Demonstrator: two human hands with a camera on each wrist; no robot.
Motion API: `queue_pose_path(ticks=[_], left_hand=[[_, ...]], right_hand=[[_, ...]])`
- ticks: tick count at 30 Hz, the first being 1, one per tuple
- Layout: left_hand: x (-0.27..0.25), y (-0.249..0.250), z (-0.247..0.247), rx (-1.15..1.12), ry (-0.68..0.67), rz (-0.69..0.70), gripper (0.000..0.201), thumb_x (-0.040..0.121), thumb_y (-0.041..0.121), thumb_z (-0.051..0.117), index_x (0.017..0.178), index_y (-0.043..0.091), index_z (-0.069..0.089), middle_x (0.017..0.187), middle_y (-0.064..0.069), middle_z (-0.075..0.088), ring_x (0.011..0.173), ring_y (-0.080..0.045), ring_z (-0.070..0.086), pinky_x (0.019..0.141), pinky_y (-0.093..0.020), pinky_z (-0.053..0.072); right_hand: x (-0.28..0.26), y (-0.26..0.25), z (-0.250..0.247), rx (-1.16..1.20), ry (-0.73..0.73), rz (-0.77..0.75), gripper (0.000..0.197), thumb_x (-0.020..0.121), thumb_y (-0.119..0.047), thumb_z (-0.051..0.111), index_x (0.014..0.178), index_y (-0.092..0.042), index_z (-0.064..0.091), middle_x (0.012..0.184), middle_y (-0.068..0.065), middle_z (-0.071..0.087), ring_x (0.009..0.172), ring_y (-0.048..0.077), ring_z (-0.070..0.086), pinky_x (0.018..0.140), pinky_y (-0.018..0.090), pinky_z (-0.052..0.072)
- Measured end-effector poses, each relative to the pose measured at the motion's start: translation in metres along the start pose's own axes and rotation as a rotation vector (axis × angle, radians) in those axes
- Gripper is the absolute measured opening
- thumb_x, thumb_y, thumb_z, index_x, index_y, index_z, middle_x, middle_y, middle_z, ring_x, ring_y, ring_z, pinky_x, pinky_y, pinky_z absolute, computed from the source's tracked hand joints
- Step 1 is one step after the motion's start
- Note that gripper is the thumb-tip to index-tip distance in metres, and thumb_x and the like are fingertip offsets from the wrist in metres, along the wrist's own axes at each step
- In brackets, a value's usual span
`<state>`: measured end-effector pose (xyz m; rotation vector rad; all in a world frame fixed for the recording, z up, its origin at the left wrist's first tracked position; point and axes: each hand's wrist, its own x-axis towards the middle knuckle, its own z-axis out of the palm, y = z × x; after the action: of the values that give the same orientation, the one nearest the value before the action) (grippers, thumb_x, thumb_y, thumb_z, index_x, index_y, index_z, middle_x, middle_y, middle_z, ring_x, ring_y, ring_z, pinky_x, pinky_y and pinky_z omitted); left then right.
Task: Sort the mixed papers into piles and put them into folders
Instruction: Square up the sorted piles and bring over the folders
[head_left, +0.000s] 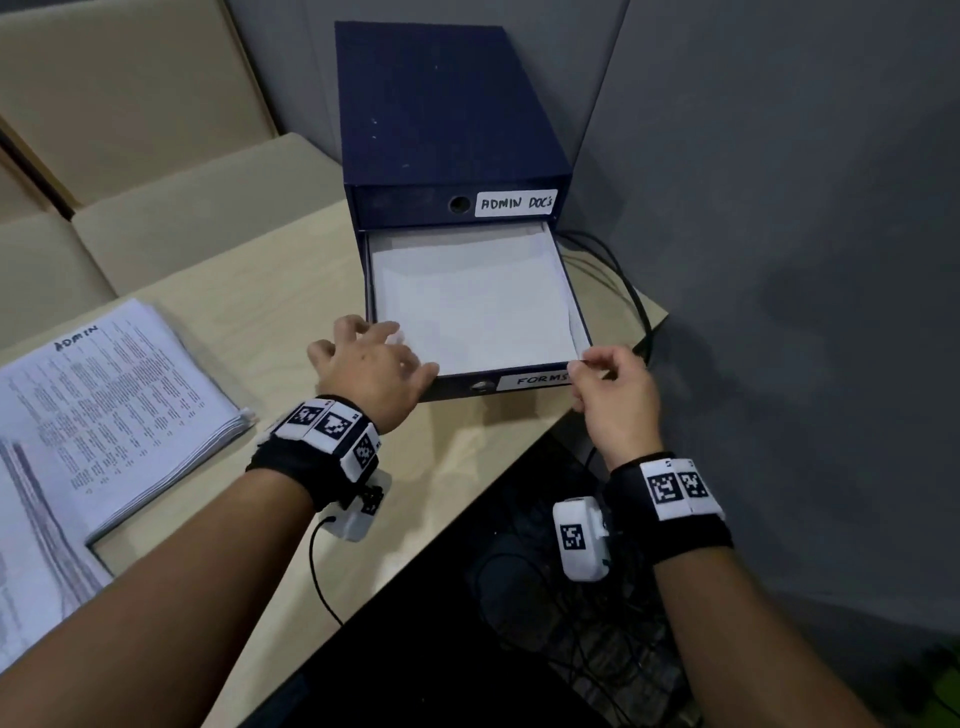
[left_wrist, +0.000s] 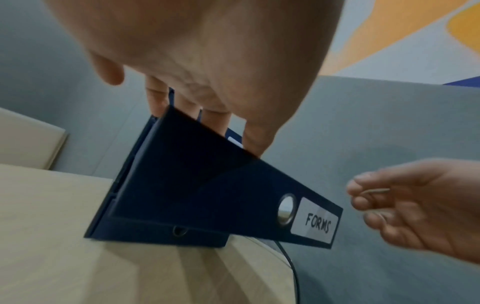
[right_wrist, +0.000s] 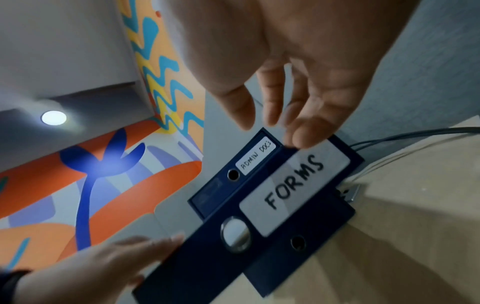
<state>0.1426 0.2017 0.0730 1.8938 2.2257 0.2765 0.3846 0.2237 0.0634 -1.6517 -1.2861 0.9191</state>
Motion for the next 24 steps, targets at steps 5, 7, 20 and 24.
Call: queue_pose_path(ticks=[5, 7, 20, 24], left_hand=[[0.000, -0.007, 0.001, -0.151, -0.025, -0.034, 0.039, 0.091, 0.058, 0.041, 0.108, 0.036, 0.068, 0.138, 0.009, 0.046, 0.132, -0.019, 0.020, 0.102, -0.045, 0.018], [-0.002, -0.011, -0.004, -0.307, 0.045, -0.056, 0.030, 0.092, 0.049, 0.048, 0.107, 0.033, 0.067, 0.136, 0.008, 0.048, 0.132, -0.017, 0.023, 0.100, -0.042, 0.019], [-0.013, -0.038, -0.008, -0.604, 0.205, -0.221, 0.029, 0.077, 0.042, 0.050, 0.097, 0.031, 0.067, 0.118, 0.008, 0.059, 0.119, -0.019, 0.045, 0.102, -0.050, 0.036], [-0.012, -0.042, -0.005, -0.617, 0.194, -0.282, 0.030, 0.077, 0.041, 0.049, 0.098, 0.030, 0.067, 0.116, 0.007, 0.060, 0.116, -0.020, 0.048, 0.101, -0.050, 0.037]], right_hand=[[-0.016, 0.004, 0.018, -0.131, -0.370, 0.018, 0.005, 0.089, -0.019, 0.065, 0.084, -0.018, 0.067, 0.078, 0.005, 0.064, 0.068, 0.020, 0.063, 0.074, 0.043, 0.055], [-0.011, 0.002, 0.028, -0.149, -0.369, 0.008, 0.005, 0.087, -0.024, 0.068, 0.087, -0.018, 0.067, 0.083, 0.000, 0.066, 0.076, 0.021, 0.065, 0.076, 0.040, 0.056], [0.092, -0.030, 0.091, -0.157, -0.327, -0.008, 0.015, 0.082, -0.033, 0.068, 0.089, -0.024, 0.058, 0.093, -0.003, 0.065, 0.091, 0.025, 0.066, 0.086, 0.047, 0.055], [0.129, -0.041, 0.117, -0.151, -0.333, 0.009, 0.023, 0.072, -0.042, 0.064, 0.088, -0.030, 0.054, 0.102, 0.000, 0.064, 0.096, 0.026, 0.065, 0.087, 0.049, 0.054]])
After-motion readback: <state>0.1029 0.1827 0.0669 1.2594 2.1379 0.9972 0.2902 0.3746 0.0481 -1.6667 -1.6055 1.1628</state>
